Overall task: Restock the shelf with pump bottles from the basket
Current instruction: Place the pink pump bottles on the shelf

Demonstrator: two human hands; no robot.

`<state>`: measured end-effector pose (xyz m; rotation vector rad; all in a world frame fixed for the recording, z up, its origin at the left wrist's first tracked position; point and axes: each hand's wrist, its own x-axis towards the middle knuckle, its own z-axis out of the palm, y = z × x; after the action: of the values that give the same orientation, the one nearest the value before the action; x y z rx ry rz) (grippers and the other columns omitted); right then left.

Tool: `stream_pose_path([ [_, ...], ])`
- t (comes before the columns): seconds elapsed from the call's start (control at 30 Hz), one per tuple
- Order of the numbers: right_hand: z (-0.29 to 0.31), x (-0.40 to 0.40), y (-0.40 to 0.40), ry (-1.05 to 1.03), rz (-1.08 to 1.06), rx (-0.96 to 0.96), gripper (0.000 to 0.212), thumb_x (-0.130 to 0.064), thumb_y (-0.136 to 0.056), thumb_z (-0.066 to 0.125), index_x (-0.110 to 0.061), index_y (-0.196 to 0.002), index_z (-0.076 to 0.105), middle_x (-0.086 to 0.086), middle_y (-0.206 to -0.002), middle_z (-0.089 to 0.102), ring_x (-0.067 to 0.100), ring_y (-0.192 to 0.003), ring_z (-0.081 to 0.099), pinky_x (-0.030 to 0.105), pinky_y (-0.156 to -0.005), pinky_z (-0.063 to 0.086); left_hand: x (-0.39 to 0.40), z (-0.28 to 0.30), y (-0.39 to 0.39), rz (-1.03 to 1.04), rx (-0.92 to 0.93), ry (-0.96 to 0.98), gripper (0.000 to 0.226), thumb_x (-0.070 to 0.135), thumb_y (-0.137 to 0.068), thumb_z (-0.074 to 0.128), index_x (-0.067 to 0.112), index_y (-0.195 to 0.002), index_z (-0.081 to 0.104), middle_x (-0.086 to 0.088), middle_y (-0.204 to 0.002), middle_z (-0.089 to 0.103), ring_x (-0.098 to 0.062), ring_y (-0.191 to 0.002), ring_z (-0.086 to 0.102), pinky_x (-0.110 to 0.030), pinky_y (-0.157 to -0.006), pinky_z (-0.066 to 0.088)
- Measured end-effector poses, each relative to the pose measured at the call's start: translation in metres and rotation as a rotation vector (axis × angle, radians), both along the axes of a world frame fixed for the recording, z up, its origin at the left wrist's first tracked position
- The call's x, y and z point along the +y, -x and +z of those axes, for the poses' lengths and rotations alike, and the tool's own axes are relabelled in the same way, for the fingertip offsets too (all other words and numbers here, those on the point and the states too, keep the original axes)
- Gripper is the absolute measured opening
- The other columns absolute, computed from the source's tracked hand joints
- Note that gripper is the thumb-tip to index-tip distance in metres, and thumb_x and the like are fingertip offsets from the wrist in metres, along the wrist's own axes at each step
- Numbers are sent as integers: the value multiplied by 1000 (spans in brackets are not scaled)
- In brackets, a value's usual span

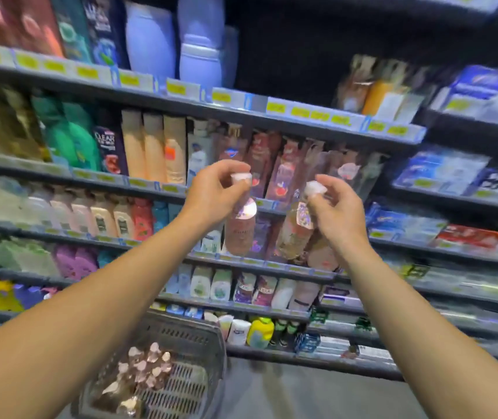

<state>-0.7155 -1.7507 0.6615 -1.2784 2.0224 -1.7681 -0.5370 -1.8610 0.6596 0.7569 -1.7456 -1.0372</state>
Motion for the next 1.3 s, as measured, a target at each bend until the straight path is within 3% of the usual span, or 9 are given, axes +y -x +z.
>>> stream_pose_path([
  [0.17,49,-11,24,59,-45,93,28,-24,-91,64,-21,-119,63,-5,-110,67,11,-95,65,35,-85,55,-24,42,32,-31,32,76,16,17,-89,67,23,-104,69,1,-88,70,-12,-75,63,-24,-68,50],
  [0.27,72,-22,37,92,-69,159,27,-23,-91,64,-23,-118,63,-5,-111,67,11,-99,64,33,-87,53,-39,63,50,-83,72,77,16,16,-89,66,22,-104,68,5,-79,67,-7,-67,60,-22,-65,48],
  [0.4,95,-38,54,130,-104,188,20,-23,-91,62,-31,-108,62,-10,-101,68,8,-92,65,28,-77,53,-59,88,72,-139,83,94,16,14,-90,63,19,-104,67,-2,-72,66,-11,-58,57,-24,-58,49],
  [0.57,130,-54,76,188,-174,283,16,-19,-93,61,-25,-107,64,-11,-94,67,3,-82,63,21,-72,52,-84,118,100,-193,106,118,18,9,-90,63,13,-106,68,-7,-72,67,-12,-55,57,-21,-53,48],
  [0.73,163,-73,110,264,-203,300,13,-19,-92,62,-29,-101,64,-10,-95,67,5,-86,65,28,-77,54,-103,138,128,-229,141,102,20,13,-89,64,16,-107,70,-12,-86,72,-16,-68,63,-32,-64,54],
  [0.9,188,-99,152,320,-200,311,12,-23,-92,62,-28,-102,64,-6,-92,68,6,-78,64,31,-71,55,-119,150,159,-221,156,100,19,12,-89,62,18,-105,70,-18,-85,71,-19,-64,59,-34,-61,52],
  [1.13,203,-136,204,333,-201,377,14,-22,-90,61,-28,-103,64,-11,-92,67,5,-82,65,30,-74,55,-132,164,192,-214,172,92,18,11,-89,60,18,-103,69,-6,-66,62,-15,-58,52,-26,-56,46],
  [1.3,196,-154,230,277,-168,387,17,-20,-93,60,-27,-107,63,-12,-98,66,2,-87,63,25,-75,54,-140,164,215,-194,174,86,18,13,-88,61,24,-99,70,-13,-80,70,-14,-66,61,-33,-65,54],
])
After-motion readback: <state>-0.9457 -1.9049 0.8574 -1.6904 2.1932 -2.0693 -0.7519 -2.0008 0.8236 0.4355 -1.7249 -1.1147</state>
